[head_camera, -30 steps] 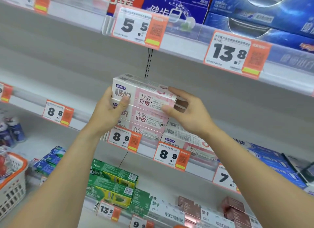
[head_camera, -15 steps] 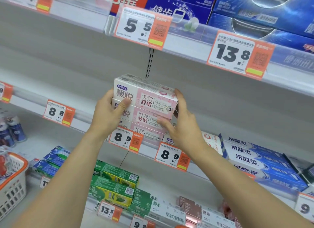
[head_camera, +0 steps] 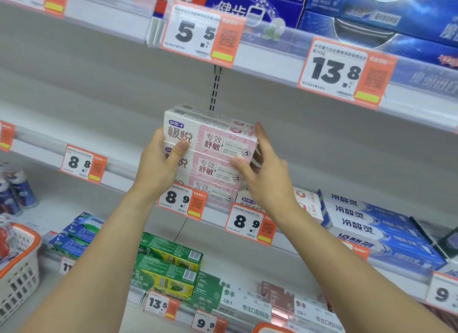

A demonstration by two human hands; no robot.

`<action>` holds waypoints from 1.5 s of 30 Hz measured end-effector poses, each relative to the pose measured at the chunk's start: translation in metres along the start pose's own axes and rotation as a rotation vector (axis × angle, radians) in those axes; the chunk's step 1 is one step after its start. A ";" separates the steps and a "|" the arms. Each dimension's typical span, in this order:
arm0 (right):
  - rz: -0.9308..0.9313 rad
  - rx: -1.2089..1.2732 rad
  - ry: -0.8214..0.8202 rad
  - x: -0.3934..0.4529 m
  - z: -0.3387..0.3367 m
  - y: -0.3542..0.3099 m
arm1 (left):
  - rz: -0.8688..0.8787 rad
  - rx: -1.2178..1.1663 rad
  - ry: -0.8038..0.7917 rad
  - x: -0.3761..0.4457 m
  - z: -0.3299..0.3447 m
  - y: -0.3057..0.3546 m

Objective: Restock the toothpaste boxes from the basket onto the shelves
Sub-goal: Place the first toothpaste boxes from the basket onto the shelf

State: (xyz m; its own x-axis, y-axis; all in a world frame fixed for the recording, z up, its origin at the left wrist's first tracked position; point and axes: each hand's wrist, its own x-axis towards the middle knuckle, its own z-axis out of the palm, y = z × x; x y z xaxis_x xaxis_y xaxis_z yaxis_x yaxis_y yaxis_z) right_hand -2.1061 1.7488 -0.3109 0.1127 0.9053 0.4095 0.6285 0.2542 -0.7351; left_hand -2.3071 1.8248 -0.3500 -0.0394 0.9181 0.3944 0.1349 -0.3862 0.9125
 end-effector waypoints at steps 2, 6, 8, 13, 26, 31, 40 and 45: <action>0.002 -0.009 0.000 -0.001 -0.001 -0.002 | -0.003 0.019 -0.006 -0.001 0.001 0.001; -0.003 -0.022 0.001 -0.002 -0.002 -0.004 | -0.005 0.030 -0.028 -0.002 0.001 0.002; -0.012 -0.027 0.017 -0.002 -0.001 -0.001 | 0.002 0.022 -0.032 -0.004 0.002 0.003; 0.015 0.015 0.033 0.000 0.002 0.001 | -0.012 -0.011 -0.037 -0.004 0.006 0.000; 0.043 -0.915 -0.357 -0.040 -0.057 0.063 | 0.026 -0.095 0.197 -0.010 0.016 0.012; 0.029 -0.955 -0.353 -0.043 -0.047 0.060 | 0.188 -0.048 0.447 -0.015 0.020 0.035; 0.087 -0.927 -0.055 -0.077 -0.117 0.075 | 0.763 0.015 0.416 -0.059 0.089 0.090; 0.362 -0.943 -0.170 -0.108 -0.143 0.107 | 0.533 0.157 -0.236 -0.105 0.182 0.090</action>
State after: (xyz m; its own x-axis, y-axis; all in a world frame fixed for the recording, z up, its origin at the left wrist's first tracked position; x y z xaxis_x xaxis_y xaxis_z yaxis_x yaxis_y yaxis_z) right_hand -1.9409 1.6298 -0.3559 0.3518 0.9294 0.1115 0.9361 -0.3489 -0.0449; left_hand -2.1106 1.7097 -0.3289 0.2919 0.6039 0.7417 0.2210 -0.7970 0.5620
